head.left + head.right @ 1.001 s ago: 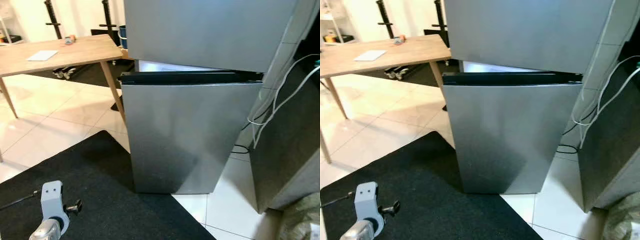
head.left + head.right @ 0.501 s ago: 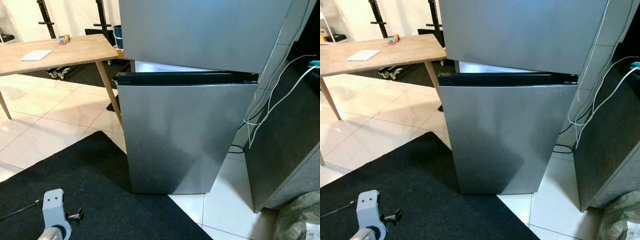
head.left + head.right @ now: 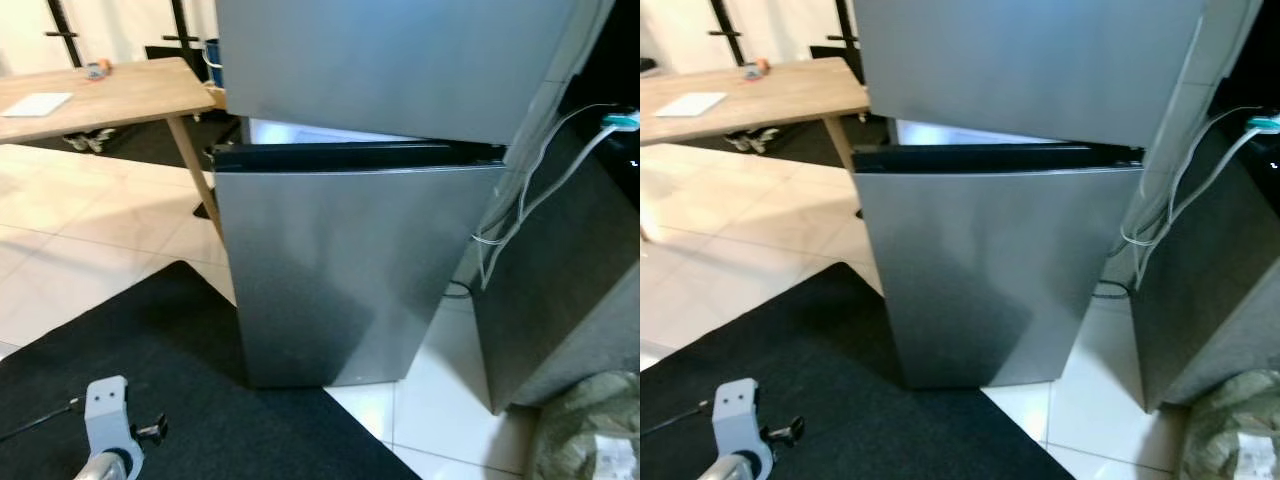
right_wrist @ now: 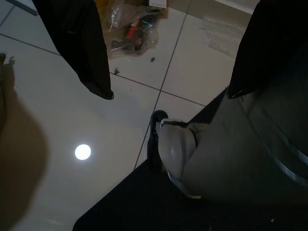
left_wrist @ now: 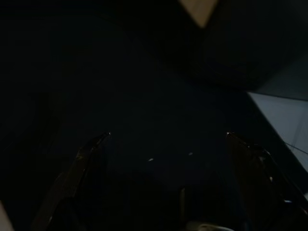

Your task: Restocking fridge

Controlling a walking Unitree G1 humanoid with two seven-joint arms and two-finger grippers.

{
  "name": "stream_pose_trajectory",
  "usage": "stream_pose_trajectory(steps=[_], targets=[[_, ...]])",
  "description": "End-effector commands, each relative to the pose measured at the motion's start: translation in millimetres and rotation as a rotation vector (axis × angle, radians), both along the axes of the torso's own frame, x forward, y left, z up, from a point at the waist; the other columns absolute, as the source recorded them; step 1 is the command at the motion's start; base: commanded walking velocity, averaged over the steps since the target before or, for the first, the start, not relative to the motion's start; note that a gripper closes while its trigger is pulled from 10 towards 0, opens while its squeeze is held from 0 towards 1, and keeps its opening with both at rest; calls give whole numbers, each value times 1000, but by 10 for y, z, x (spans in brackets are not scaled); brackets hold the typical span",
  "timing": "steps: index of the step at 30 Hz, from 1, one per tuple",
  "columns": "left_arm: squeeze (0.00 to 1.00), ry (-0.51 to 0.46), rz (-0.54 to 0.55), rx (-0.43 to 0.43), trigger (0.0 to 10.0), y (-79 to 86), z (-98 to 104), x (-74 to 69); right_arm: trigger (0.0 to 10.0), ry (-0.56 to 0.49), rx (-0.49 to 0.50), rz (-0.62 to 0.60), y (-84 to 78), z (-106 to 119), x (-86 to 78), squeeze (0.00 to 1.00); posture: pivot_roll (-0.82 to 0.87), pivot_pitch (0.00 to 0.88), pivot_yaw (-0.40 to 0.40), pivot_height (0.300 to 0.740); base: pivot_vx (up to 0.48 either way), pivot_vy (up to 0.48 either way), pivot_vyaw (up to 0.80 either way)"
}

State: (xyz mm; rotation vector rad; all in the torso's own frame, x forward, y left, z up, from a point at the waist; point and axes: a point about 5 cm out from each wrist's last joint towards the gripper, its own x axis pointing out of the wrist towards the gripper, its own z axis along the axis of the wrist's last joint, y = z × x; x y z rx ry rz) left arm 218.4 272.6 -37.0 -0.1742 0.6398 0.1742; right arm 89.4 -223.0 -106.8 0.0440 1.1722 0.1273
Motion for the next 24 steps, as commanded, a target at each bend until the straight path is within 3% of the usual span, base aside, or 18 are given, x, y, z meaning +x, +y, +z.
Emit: stream_pose_trajectory(steps=[1, 24], targets=[[0, 10, -15, -3, 10000, -36, -18, -5, 10000, 16, 5, 9, 17, -13, -44, 0, -86, 32, 26, 740, 315, 0, 0], [0, -8, -64, -10, 10000, -123, -3, 57, 10000, 19, -2, 20, 19, -13, -32, 0, -81, 24, 24, 740, 338, 0, 0]])
